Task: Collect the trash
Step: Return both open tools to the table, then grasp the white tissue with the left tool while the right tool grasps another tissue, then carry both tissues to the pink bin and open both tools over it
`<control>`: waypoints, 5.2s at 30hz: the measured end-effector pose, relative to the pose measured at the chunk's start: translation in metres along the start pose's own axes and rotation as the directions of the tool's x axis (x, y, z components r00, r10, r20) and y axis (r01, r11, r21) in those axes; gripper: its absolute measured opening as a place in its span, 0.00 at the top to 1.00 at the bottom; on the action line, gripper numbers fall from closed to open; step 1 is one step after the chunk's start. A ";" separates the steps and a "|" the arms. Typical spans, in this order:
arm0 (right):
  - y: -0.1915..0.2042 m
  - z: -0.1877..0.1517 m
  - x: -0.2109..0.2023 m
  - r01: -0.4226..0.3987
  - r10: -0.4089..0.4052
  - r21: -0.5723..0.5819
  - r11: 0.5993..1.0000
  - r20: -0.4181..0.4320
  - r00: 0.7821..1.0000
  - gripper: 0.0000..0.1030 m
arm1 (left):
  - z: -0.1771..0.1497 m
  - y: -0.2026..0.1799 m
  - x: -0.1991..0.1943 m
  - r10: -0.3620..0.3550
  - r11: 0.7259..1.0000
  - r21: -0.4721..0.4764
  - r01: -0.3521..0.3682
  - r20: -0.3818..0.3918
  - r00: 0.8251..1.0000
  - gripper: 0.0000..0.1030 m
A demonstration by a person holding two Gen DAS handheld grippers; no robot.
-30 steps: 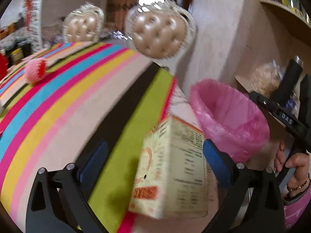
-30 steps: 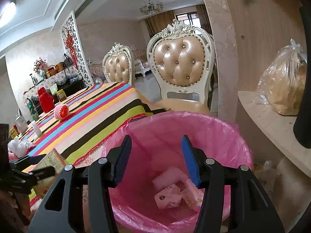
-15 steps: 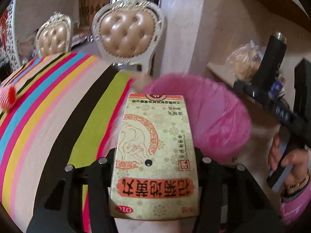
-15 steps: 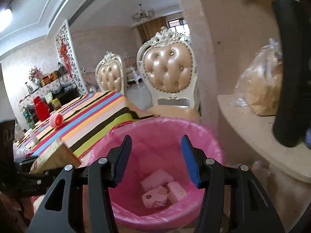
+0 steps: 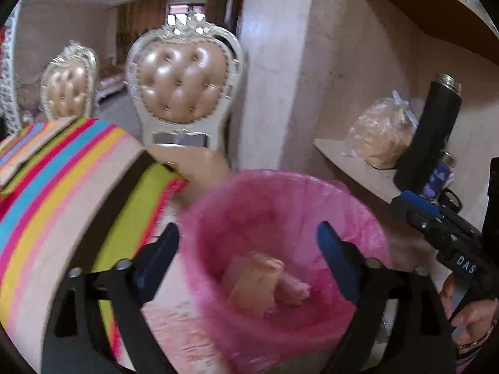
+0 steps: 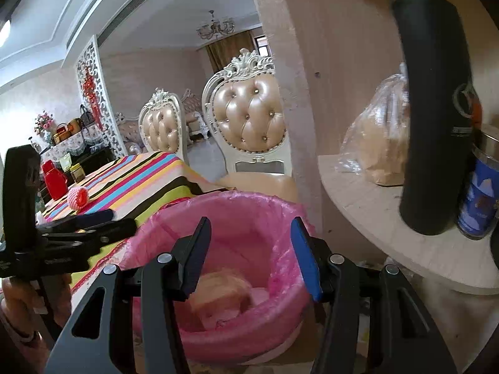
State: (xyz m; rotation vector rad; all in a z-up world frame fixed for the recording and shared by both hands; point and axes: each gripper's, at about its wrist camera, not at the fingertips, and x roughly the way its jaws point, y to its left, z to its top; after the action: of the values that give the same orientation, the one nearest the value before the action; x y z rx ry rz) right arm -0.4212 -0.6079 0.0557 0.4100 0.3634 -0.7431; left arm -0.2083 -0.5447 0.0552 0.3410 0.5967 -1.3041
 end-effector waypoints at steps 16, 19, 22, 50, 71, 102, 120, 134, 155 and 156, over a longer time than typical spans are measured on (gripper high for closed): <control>0.188 0.004 0.047 -0.352 0.322 -0.239 0.905 -0.156 0.934 0.33 | -0.069 0.157 -0.167 0.548 0.824 -0.188 -0.534 0.026 0.836 0.04; 0.244 -0.004 0.049 -0.426 0.382 -0.313 0.849 -0.192 0.904 0.29 | -0.092 0.186 -0.202 0.630 0.753 -0.234 -0.615 -0.013 0.776 0.04; 0.298 -0.014 0.049 -0.494 0.438 -0.387 0.779 -0.228 0.870 0.28 | -0.119 0.214 -0.240 0.696 0.674 -0.305 -0.673 -0.045 0.717 0.04; 0.500 -0.076 0.113 -0.694 0.511 -0.402 0.597 -0.477 0.716 0.27 | -0.170 0.398 -0.308 0.742 0.481 -0.532 -0.697 -0.176 0.647 0.64; 0.640 -0.123 0.165 -0.765 0.398 -0.456 0.456 -0.664 0.633 0.45 | -0.224 0.340 -0.395 0.807 0.417 -0.668 -0.617 -0.041 0.590 0.64; 0.589 -0.102 0.095 -0.770 0.568 -0.416 0.483 -0.520 0.638 0.73 | -0.224 0.341 -0.373 0.799 0.439 -0.607 -0.662 -0.073 0.597 0.63; 0.509 -0.077 0.062 -0.745 0.595 -0.372 0.554 -0.449 0.666 0.73 | -0.198 0.299 -0.337 0.718 0.626 -0.477 -0.616 0.045 0.695 0.63; 0.417 -0.045 0.044 -0.655 0.568 -0.383 0.651 -0.328 0.755 0.73 | -0.167 0.253 -0.292 0.616 0.748 -0.351 -0.562 0.056 0.785 0.61; 0.260 -0.017 0.043 -0.411 0.369 -0.351 0.841 -0.184 0.911 0.73 | -0.095 0.177 -0.198 0.367 0.921 -0.184 -0.343 0.110 0.924 0.61; 0.248 -0.015 0.041 -0.385 0.347 -0.348 0.855 -0.170 0.923 0.73 | -0.090 0.171 -0.191 0.347 0.929 -0.182 -0.323 0.122 0.930 0.61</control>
State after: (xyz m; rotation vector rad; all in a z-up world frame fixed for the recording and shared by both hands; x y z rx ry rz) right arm -0.2194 -0.4593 0.0807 0.1436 0.4961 -0.2658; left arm -0.0903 -0.3006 0.0796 0.1983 0.4838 -0.9356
